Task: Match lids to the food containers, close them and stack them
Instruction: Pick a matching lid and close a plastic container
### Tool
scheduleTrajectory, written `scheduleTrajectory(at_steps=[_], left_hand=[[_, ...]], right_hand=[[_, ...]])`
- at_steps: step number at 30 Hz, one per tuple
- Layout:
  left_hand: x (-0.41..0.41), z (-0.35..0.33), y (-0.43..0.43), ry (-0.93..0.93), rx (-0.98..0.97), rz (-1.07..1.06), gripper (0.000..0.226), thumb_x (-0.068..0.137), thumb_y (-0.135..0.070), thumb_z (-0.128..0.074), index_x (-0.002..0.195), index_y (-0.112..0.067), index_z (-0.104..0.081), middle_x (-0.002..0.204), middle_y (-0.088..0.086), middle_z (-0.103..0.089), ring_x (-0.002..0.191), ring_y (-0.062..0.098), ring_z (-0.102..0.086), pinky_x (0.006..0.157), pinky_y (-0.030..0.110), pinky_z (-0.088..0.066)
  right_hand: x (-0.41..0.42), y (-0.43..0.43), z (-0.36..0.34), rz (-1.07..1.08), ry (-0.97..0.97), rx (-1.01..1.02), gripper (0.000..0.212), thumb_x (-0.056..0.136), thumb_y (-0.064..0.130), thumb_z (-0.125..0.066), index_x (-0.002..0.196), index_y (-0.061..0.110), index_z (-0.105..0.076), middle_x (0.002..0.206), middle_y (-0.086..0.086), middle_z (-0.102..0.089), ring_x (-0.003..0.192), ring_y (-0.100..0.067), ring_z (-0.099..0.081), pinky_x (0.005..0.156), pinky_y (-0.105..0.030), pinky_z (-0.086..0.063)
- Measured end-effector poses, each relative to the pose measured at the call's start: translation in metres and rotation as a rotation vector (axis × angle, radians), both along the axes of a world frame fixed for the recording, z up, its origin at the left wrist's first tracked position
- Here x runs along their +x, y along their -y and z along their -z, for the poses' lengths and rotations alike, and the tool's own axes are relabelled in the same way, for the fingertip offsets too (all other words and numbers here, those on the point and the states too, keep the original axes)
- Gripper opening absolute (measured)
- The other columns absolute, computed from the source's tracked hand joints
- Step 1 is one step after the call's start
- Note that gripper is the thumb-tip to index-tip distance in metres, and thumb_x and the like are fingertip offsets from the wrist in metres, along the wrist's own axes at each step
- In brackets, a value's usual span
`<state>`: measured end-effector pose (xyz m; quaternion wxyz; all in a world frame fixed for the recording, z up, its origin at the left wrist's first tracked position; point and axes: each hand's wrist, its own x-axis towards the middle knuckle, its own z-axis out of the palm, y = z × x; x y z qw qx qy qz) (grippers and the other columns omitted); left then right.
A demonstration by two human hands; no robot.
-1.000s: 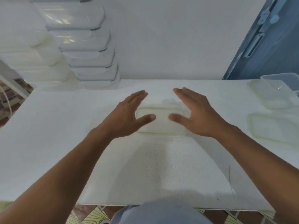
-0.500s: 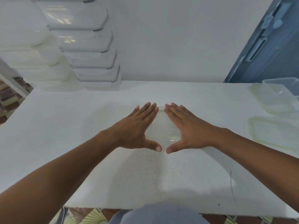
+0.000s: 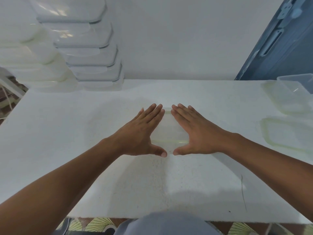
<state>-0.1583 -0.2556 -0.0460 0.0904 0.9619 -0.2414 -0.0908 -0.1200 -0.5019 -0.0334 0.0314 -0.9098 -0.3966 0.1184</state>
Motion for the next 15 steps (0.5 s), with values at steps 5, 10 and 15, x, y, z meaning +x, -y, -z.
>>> scheduleTrajectory(at_steps=[5, 10, 15], left_hand=[[-0.0012, 0.0078, 0.0014, 0.079, -0.043, -0.021, 0.113, 0.090, -0.072, -0.056, 0.162, -0.018, 0.013, 0.168, -0.004, 0.024, 0.151, 0.006, 0.030, 0.128, 0.034, 0.007], [-0.0023, 0.0107, 0.0007, 0.083, -0.029, -0.015, 0.111, 0.090, -0.072, -0.053, 0.162, -0.019, 0.013, 0.168, -0.004, 0.024, 0.151, 0.007, 0.031, 0.128, 0.035, 0.006], [-0.0033, 0.0076, 0.0018, 0.066, -0.012, -0.038, 0.109, 0.090, -0.073, -0.053, 0.163, -0.026, 0.012, 0.168, -0.006, 0.026, 0.150, 0.007, 0.032, 0.127, 0.050, 0.006]], right_hand=[[-0.0035, -0.0029, 0.0087, 0.006, 0.111, 0.030, 0.105, 0.091, 0.069, -0.045, 0.159, 0.009, 0.007, 0.167, -0.005, 0.017, 0.150, -0.012, 0.027, 0.123, -0.038, 0.013], [-0.0034, -0.0031, 0.0091, 0.008, 0.104, 0.019, 0.104, 0.092, 0.068, -0.045, 0.160, 0.008, 0.006, 0.167, -0.005, 0.017, 0.150, -0.013, 0.026, 0.124, -0.040, 0.011], [-0.0040, -0.0031, 0.0071, 0.013, 0.082, 0.022, 0.105, 0.092, 0.070, -0.043, 0.159, 0.011, 0.010, 0.166, -0.002, 0.022, 0.148, -0.010, 0.030, 0.123, -0.038, 0.014]])
